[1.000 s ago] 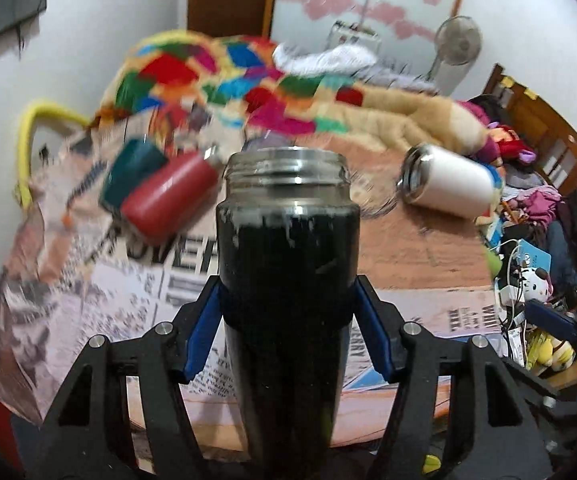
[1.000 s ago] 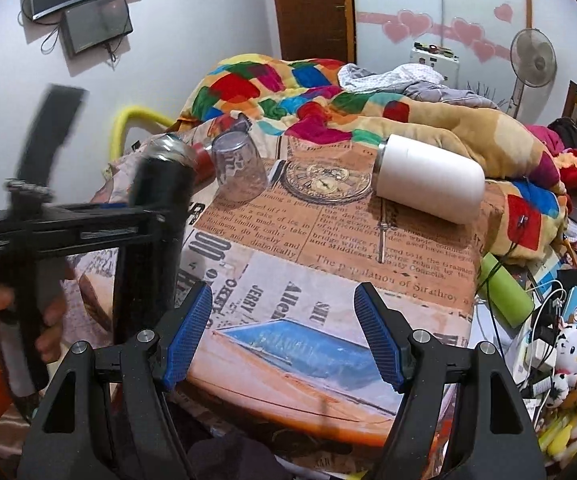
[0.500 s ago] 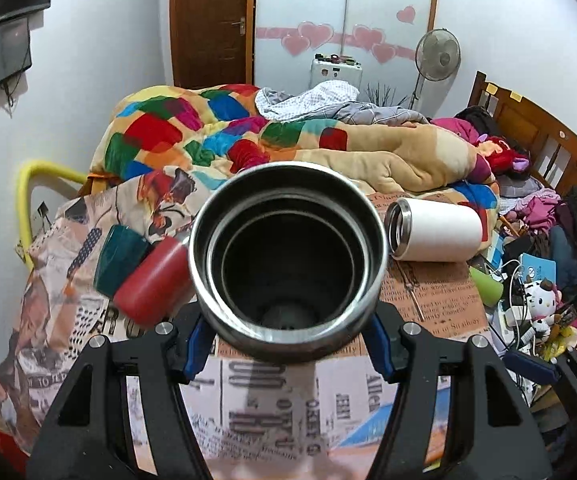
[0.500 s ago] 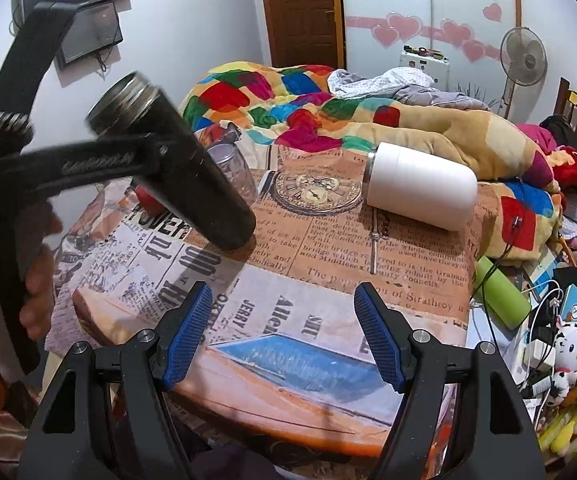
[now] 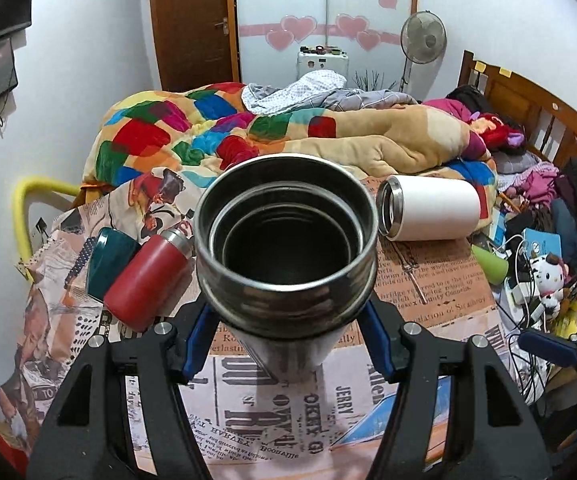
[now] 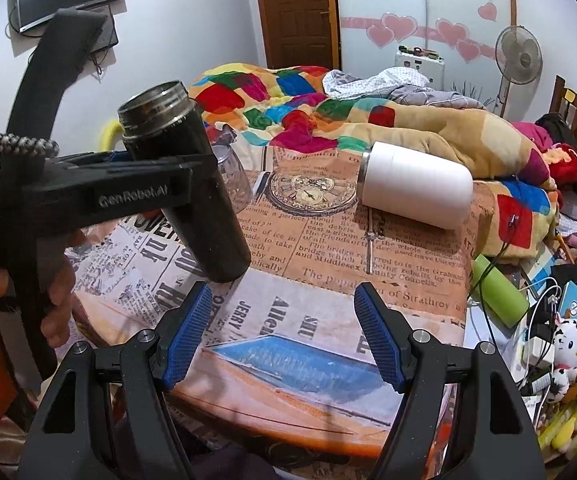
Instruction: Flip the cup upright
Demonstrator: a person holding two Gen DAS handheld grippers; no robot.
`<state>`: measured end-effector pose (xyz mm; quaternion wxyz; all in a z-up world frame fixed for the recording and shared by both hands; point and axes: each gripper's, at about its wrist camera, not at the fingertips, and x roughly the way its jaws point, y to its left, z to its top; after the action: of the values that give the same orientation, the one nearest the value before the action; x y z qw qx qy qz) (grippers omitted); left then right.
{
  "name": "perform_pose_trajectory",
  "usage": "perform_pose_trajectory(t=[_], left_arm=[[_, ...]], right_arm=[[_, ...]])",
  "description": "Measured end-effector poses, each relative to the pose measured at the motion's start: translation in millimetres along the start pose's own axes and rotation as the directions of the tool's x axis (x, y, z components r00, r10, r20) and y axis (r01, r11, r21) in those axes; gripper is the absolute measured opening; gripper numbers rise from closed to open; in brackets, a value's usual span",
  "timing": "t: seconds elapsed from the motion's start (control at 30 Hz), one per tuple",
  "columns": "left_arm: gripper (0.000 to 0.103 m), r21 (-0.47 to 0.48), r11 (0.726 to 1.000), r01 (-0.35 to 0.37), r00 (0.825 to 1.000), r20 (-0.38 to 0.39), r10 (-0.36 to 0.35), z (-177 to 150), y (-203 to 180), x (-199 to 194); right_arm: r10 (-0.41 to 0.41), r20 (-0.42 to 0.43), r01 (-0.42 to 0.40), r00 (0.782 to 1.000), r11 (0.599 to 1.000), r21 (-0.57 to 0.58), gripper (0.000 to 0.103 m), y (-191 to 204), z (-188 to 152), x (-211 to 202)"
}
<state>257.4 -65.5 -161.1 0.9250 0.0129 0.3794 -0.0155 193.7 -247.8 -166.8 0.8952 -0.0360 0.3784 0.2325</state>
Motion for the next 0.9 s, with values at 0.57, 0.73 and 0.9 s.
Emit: perform_pose_trajectory(t=[0.57,0.73,0.9], left_arm=[[0.070,0.032,0.998,0.050,0.946,0.320,-0.058,-11,11,-191],[0.078,0.010,0.999,0.030,0.882,0.470,-0.031,-30,17,-262],[0.083,-0.043,0.998,0.036,0.830,0.557,-0.006,-52,23,-308]], right_arm=[[0.013,0.314,-0.030,0.949,0.998,0.051,0.071,12,25,-129],[0.016,0.466,-0.040,0.885,0.998,0.041,0.071,28,25,-189],[0.016,0.567,-0.033,0.824,0.999,0.020,0.074,47,16,-229]])
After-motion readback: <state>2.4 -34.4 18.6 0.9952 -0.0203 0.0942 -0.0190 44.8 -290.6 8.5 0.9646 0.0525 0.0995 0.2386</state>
